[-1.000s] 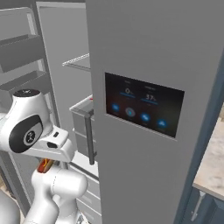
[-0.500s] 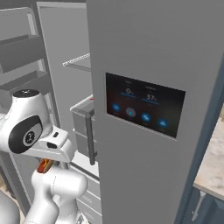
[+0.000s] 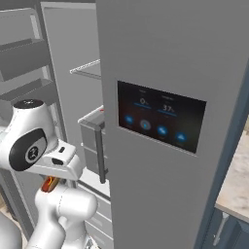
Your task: Store the hot dog in the freezer for long-term storage. Close the freezer door after placing the cooked food.
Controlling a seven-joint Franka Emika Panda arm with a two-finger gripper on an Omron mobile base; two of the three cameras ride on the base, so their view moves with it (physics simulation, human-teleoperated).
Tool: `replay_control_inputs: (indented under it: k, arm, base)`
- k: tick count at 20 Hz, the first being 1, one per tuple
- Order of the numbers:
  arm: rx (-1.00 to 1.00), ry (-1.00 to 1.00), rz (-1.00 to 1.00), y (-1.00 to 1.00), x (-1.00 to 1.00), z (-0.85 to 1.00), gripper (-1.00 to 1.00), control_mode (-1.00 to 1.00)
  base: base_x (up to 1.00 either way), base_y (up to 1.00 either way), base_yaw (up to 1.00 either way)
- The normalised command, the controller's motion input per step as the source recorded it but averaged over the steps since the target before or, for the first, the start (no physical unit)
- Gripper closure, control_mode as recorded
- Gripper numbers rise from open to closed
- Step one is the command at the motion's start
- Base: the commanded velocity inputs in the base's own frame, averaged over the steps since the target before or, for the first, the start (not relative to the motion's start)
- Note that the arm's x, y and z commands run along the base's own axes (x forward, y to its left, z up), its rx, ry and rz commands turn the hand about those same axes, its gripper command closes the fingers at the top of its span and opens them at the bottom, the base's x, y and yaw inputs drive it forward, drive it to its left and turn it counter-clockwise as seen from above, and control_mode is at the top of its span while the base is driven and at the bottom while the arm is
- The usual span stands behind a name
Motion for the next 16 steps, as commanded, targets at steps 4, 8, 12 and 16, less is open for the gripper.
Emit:
replay_control_inputs:
  k: [4, 8, 12, 16]
  arm:
    - [0.00, -0.28, -0.02, 0.09, 0.16, -0.04, 1.00, -1.00]
    - [0.00, -0.29, -0.14, 0.29, 0.33, -0.02, 1.00, -1.00]
    - [0.00, -0.17, -0.20, 0.35, 0.45, -0.11, 1.00, -1.00]
    - [0.00, -0.18, -0.21, 0.17, 0.42, -0.31, 1.00, -1.00]
  base:
    - [0.00, 0.00, 0.00]
    - [0.00, 0.00, 0.00]
    - [0.00, 0.00, 0.00]
    - [0.00, 0.00, 0.00]
